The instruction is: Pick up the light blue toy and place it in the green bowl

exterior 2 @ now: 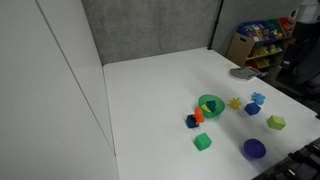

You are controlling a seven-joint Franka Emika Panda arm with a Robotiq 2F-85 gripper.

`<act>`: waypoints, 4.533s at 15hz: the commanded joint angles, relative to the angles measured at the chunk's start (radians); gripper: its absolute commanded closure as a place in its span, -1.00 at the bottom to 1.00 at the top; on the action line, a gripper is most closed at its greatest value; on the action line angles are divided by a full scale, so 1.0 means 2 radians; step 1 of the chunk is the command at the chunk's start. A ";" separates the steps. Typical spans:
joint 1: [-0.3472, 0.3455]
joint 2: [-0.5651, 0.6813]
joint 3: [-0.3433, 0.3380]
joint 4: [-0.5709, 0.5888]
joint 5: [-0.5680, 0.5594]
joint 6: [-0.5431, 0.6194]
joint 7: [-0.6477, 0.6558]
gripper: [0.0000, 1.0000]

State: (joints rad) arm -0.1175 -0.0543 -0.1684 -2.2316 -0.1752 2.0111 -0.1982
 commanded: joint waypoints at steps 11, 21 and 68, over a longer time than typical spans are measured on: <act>-0.064 0.142 -0.033 0.043 0.089 0.177 0.047 -1.00; -0.066 0.257 -0.056 0.078 0.079 0.294 0.142 -1.00; -0.113 0.489 -0.011 0.165 0.169 0.474 0.144 0.14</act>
State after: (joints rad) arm -0.3590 0.9499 -0.1869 -1.8873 0.1617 2.9491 0.0765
